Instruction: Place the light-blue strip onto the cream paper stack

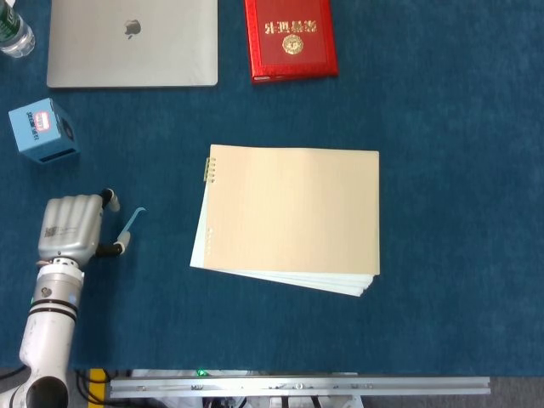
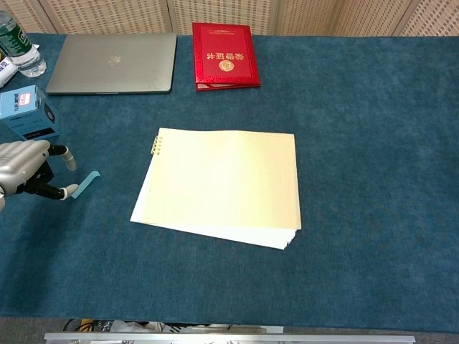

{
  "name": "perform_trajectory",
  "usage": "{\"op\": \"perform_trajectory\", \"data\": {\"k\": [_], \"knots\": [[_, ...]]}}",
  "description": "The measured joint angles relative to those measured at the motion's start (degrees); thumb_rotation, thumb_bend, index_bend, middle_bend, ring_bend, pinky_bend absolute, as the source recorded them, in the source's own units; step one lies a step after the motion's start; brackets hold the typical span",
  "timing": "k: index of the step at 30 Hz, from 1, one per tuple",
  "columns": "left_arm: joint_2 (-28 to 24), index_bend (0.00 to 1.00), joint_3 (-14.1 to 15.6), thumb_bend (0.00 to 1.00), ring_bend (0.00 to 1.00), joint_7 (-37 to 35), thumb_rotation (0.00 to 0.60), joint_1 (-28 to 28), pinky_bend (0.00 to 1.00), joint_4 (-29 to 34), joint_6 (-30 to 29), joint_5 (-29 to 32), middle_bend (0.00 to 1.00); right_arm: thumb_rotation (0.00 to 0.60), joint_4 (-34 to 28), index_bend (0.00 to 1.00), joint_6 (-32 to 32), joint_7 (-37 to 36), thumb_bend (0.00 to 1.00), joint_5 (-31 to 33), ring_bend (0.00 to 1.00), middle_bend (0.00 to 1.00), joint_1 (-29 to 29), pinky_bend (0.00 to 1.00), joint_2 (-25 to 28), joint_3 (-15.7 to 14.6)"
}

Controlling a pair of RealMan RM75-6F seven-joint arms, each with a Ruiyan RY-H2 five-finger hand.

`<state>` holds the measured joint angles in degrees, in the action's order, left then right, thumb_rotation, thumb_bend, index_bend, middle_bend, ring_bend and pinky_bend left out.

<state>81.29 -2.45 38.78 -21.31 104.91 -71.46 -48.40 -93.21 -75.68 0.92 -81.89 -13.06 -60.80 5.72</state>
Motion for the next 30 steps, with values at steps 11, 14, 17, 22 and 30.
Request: {"op": "perform_trajectory", "data": {"k": [11, 14, 17, 22, 30], "knots": [[1.4, 0.35, 0.2, 0.28, 1.00, -0.5, 0.556, -0.1, 1.00, 0.7, -1.3, 0.8, 0.98, 0.600, 0.6, 0.46, 0.0, -0.9, 0.32, 0.0, 0.48, 0.51, 0.3, 0.51, 0.0, -0.2], [2.5, 0.35, 0.0, 0.28, 1.00, -0.4, 0.557, 0.0, 1.00, 0.2, -2.3, 1.5, 0.98, 0.600, 0.7, 0.46, 0.1, -1.1, 0.32, 0.0, 0.48, 0.51, 0.3, 0.51, 0.2, -0.3], [3.5, 0.35, -0.2, 0.28, 1.00, -0.2, 0.555, 0.1, 1.00, -0.1, -3.1, 2.4, 0.98, 0.600, 0.8, 0.46, 0.2, -1.3, 0.32, 0.1, 0.49, 0.51, 0.3, 0.51, 0.3, -0.3], [5.1, 0.35, -0.2, 0.28, 1.00, 0.2, 0.556, 0.3, 1.00, -1.0, -4.1, 3.2, 0.98, 0.600, 0.9, 0.46, 0.4, -1.6, 0.32, 0.0, 0.49, 0.51, 0.3, 0.51, 0.3, -0.3], [7.4, 0.35, -0.9, 0.28, 1.00, 0.5, 0.556, 0.3, 1.00, -2.8, -5.2, 4.2, 0.98, 0.600, 1.5, 0.46, 0.4, -2.2, 0.32, 0.1, 0.49, 0.51, 0.5, 0.51, 0.1, -0.5]]}}
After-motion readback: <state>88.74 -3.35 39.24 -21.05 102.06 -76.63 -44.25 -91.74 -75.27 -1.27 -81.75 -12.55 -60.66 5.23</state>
